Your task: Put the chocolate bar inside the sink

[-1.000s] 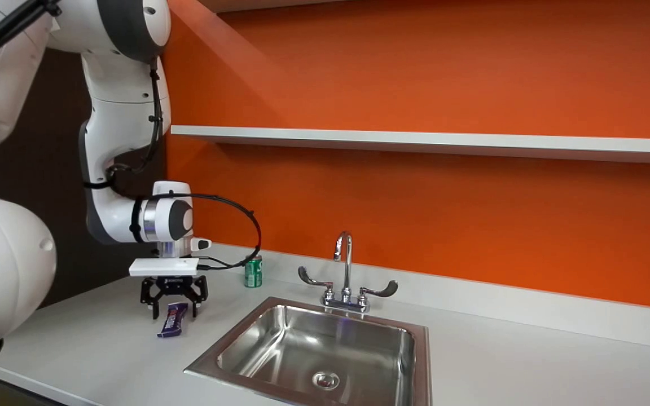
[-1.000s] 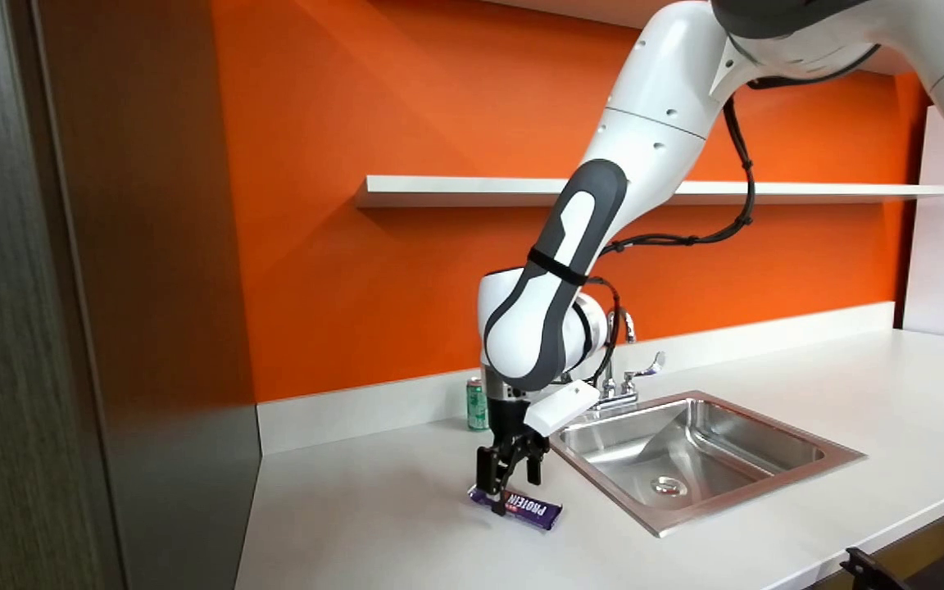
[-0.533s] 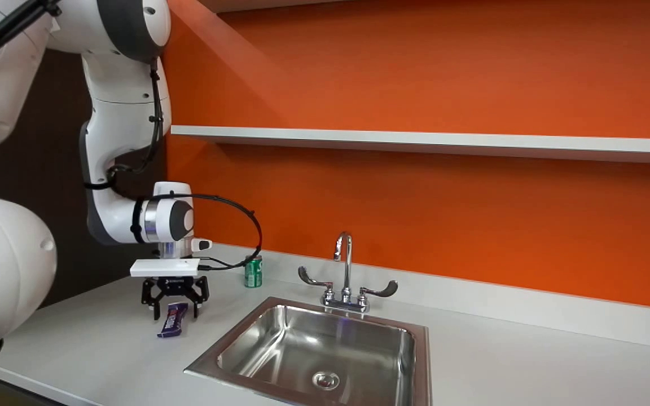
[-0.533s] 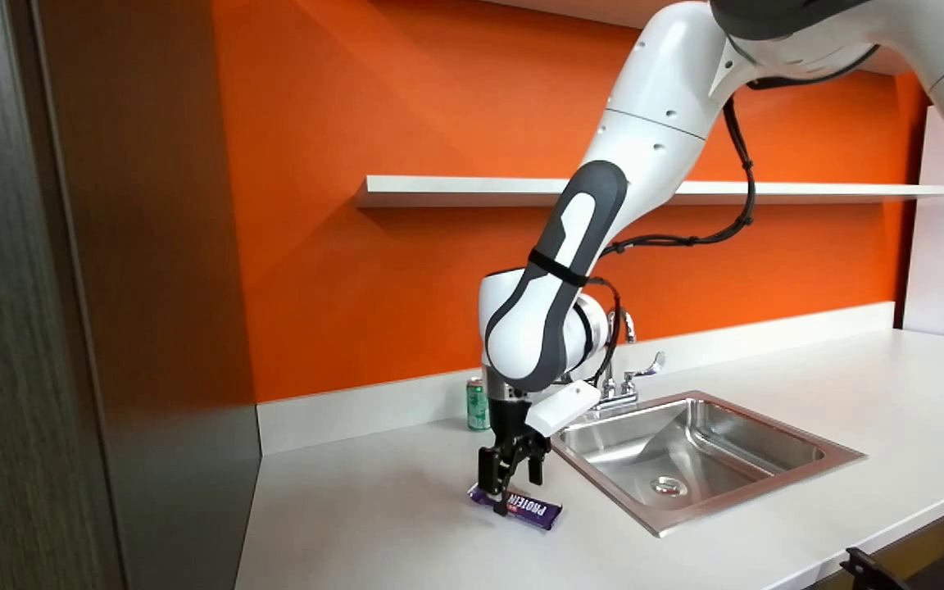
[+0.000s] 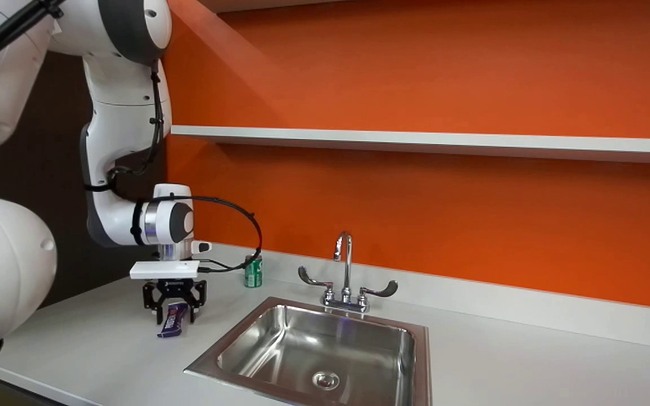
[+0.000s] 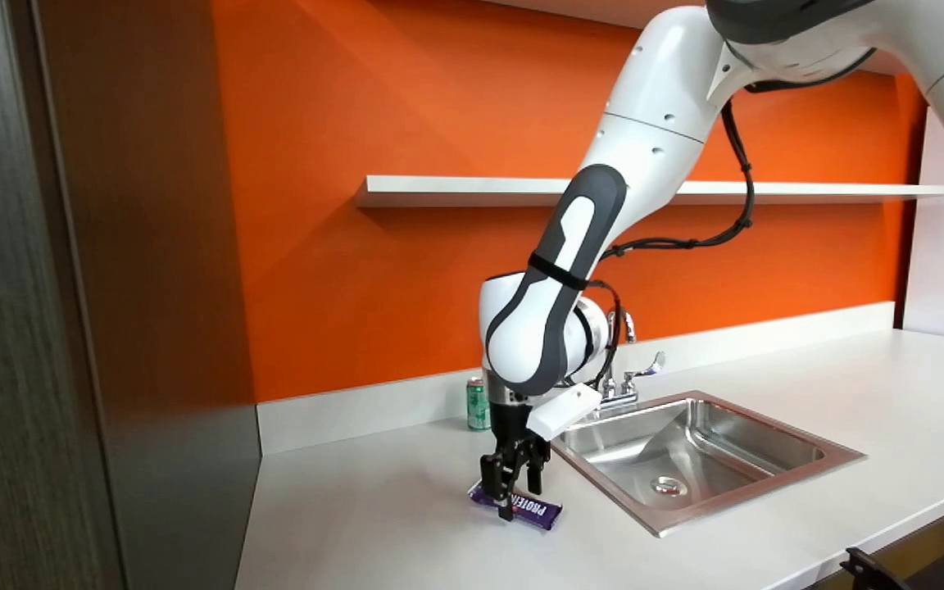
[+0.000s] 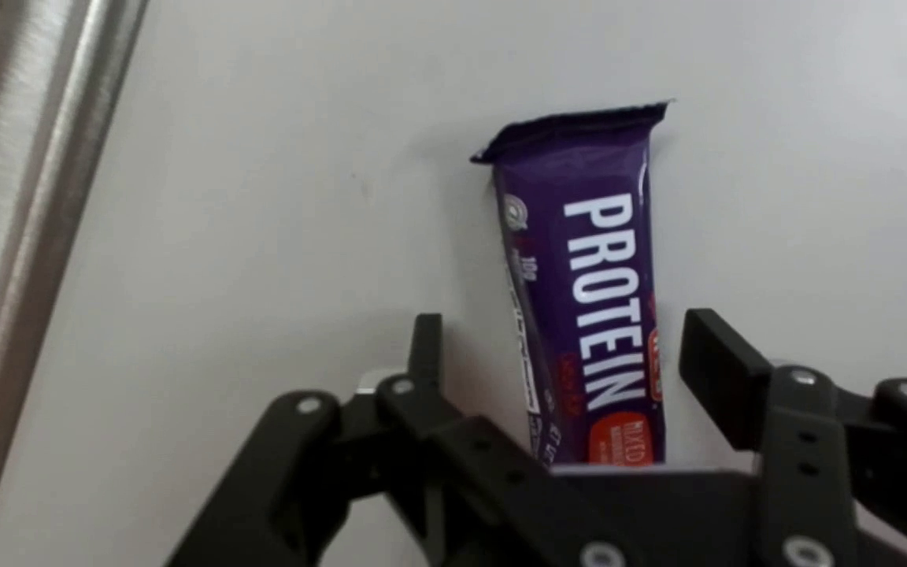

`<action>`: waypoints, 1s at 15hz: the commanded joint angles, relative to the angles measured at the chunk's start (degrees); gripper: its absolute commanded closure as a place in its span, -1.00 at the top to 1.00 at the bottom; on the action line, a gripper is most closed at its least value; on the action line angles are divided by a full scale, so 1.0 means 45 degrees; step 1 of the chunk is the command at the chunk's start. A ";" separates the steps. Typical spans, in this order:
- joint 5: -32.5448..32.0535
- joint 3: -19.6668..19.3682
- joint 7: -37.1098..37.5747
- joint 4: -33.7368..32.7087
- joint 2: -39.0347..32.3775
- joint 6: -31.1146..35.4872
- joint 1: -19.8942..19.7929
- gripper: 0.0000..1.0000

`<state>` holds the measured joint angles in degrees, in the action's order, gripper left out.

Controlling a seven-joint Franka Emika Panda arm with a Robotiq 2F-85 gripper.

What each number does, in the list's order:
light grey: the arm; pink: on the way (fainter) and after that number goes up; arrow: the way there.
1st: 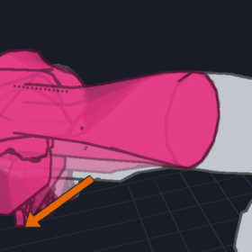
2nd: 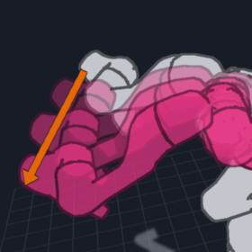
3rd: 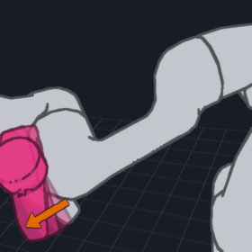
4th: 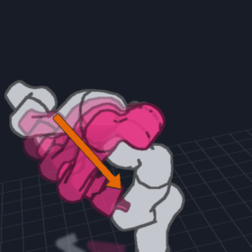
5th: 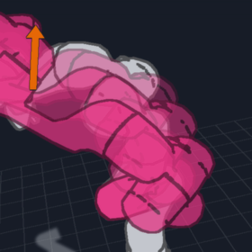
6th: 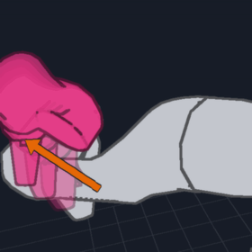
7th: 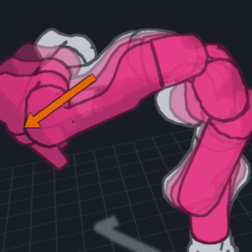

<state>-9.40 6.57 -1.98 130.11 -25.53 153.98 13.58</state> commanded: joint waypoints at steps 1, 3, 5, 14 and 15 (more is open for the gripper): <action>-0.0274 -0.0109 0.0171 -0.0157 -0.0097 -0.0040 0.0108 -0.03; -0.0241 -0.0090 0.0147 -0.0159 -0.0090 -0.0057 0.0083 -0.34; -0.0231 -0.0070 0.0138 -0.0168 -0.0039 -0.0045 0.0081 -0.63; -0.0065 -0.0107 0.0352 0.0183 0.1282 -0.0255 0.0000 -0.85; -0.0047 -0.0116 0.0385 0.0274 0.1586 -0.0305 -0.0032 -0.85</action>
<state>-9.39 6.16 -1.87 129.46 -23.53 153.98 13.67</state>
